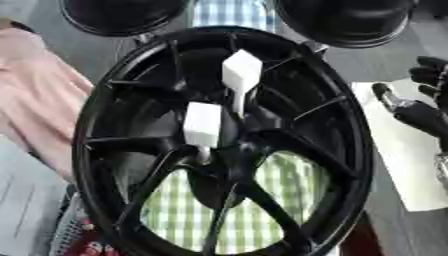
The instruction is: Pull the pin out of the wheel hub.
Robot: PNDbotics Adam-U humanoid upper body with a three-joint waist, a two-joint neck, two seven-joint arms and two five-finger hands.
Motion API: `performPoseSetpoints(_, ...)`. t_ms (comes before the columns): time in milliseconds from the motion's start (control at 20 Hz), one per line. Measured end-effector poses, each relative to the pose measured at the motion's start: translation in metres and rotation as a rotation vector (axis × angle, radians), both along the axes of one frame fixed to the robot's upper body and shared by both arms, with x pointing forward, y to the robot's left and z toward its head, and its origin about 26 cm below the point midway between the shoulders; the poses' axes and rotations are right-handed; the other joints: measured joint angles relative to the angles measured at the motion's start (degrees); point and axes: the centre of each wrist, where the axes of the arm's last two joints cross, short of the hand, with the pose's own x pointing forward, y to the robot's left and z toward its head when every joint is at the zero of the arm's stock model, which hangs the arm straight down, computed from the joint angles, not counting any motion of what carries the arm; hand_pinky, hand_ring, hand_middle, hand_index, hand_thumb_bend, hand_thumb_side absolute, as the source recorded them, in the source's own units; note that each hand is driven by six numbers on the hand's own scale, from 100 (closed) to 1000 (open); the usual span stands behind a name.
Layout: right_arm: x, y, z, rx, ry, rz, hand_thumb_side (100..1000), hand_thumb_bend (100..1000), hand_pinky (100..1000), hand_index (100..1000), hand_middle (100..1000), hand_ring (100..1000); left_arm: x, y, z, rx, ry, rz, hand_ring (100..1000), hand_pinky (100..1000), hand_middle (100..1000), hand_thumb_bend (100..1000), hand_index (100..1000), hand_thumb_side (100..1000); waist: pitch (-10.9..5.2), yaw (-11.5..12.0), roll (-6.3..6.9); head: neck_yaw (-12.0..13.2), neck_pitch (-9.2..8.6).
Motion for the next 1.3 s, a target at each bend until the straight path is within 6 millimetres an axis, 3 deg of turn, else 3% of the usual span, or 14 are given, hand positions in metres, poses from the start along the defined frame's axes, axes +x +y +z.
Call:
performPoseSetpoints(650, 0.0, 0.0, 0.0, 0.004, -0.002, -0.004, 118, 552, 864, 783, 669, 781, 0.0, 0.0, 0.0, 0.0, 0.0, 0.0, 592, 739, 557, 243, 708, 692, 0.0, 0.0, -0.01, 0.0, 0.0)
performPoseSetpoints(800, 0.0, -0.002, 0.001, 0.038, -0.017, -0.023, 277, 444, 863, 776, 660, 773, 0.0, 0.0, 0.0, 0.002, 0.0, 0.0, 592, 739, 557, 233, 709, 685, 0.11, -0.04, 0.06, -0.01, 0.0)
performPoseSetpoints(950, -0.001, 0.0, 0.003, 0.084, -0.047, -0.025, 339, 376, 866, 772, 656, 771, 0.0, 0.002, 0.005, 0.023, -0.008, 0.003, 592, 739, 557, 225, 709, 676, 0.56, -0.11, 0.18, -0.05, 0.0)
performPoseSetpoints(1100, -0.003, 0.001, 0.005, 0.128, -0.078, -0.005, 452, 218, 876, 779, 657, 770, 0.002, 0.004, 0.015, 0.066, -0.032, 0.001, 594, 739, 559, 202, 711, 643, 0.84, -0.28, 0.19, -0.23, 0.0)
performPoseSetpoints(1200, -0.003, 0.001, 0.006, 0.155, -0.094, 0.014, 494, 185, 877, 782, 656, 769, 0.003, 0.005, 0.027, 0.119, -0.062, 0.001, 595, 739, 561, 190, 713, 613, 1.17, -0.35, 0.2, -0.42, 0.0)
performPoseSetpoints(1300, -0.003, 0.001, 0.006, 0.182, -0.106, 0.034, 465, 216, 876, 779, 652, 766, 0.005, 0.005, 0.043, 0.191, -0.101, 0.004, 597, 740, 563, 187, 715, 582, 1.46, -0.44, 0.16, -0.54, 0.0)
